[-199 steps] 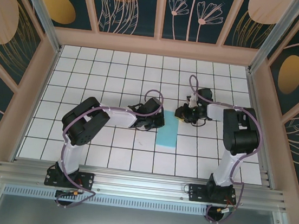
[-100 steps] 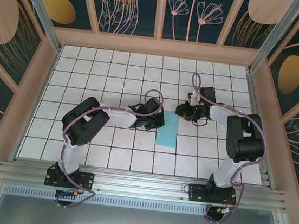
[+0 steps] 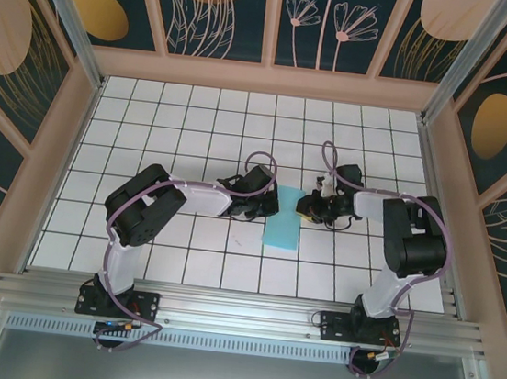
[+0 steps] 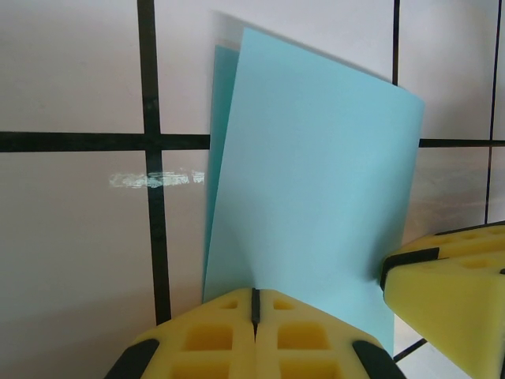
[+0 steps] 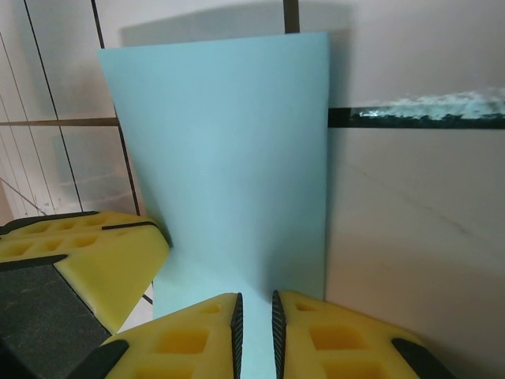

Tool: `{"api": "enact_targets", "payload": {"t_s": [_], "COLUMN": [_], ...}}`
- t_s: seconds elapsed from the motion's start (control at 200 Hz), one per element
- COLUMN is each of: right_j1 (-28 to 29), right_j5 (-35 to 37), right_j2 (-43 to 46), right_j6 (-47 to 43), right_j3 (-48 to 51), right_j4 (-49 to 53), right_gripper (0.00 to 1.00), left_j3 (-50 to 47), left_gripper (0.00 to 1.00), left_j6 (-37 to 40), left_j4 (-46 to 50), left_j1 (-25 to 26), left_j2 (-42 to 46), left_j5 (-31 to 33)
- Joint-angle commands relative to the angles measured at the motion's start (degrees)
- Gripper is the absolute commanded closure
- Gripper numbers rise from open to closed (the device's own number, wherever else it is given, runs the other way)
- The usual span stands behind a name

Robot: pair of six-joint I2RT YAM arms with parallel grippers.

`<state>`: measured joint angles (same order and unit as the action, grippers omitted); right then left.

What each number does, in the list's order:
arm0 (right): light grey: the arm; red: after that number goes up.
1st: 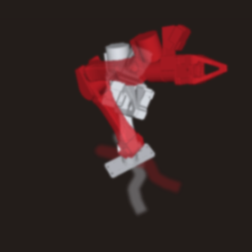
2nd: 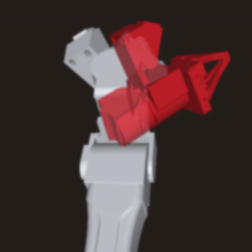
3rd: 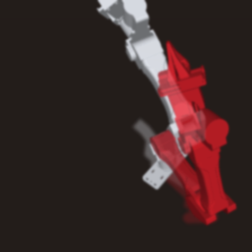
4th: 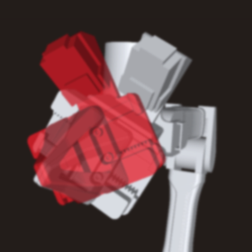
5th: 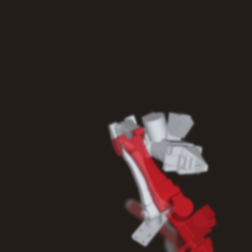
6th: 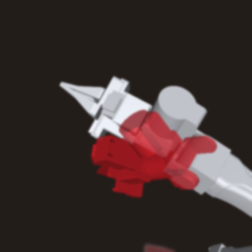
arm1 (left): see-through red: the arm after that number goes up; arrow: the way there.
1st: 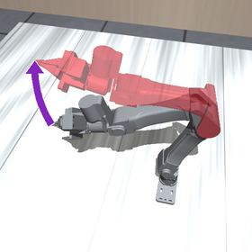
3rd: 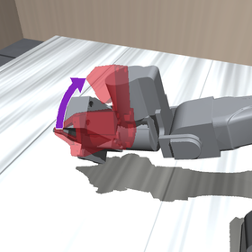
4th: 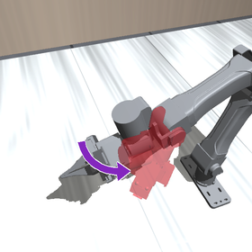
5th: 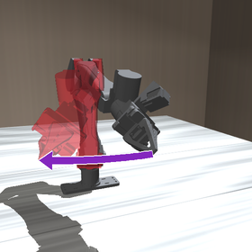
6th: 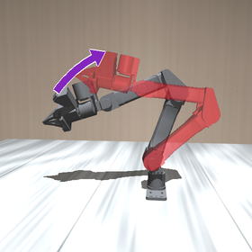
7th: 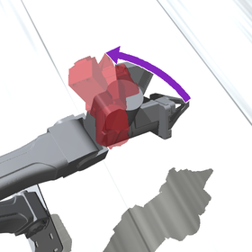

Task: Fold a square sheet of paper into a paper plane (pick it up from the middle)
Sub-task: Fold the square sheet of paper in half at the center of the table.

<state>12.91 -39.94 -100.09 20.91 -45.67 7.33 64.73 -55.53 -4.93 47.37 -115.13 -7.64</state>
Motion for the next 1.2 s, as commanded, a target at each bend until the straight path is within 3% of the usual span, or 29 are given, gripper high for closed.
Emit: {"api": "enact_targets", "payload": {"t_s": [0.0,0.19,0.455,0.826,0.976,1.196], "right_j1": [0.6,1.3,1.8,5.5,8.4,8.9], "right_j5": [1.1,-2.2,2.5,0.0,5.0,4.9], "right_j2": [4.4,9.3,6.2,15.8,14.5,19.4], "right_j6": [-0.8,0.3,1.0,0.3,2.8,3.9], "right_j3": [1.7,6.3,11.2,11.6,15.5,16.8], "right_j4": [1.1,-0.3,-2.2,4.0,2.1,2.9], "right_gripper": [0.79,0.79,0.79,0.78,0.79,0.79], "left_j3": [-2.5,-2.6,-2.2,-2.2,-2.0,-2.3], "left_gripper": [1.00,1.00,1.00,1.00,1.00,1.00], "left_j6": [1.0,0.7,0.8,1.0,0.9,1.3], "left_j4": [6.6,6.1,6.2,6.4,6.2,6.5], "left_j1": [0.3,0.3,0.3,0.3,0.3,0.3], "left_j2": [-2.5,-2.7,-3.2,-3.2,-3.5,-3.3], "left_j5": [0.2,-0.1,-0.4,-0.5,-0.6,-0.5]}}
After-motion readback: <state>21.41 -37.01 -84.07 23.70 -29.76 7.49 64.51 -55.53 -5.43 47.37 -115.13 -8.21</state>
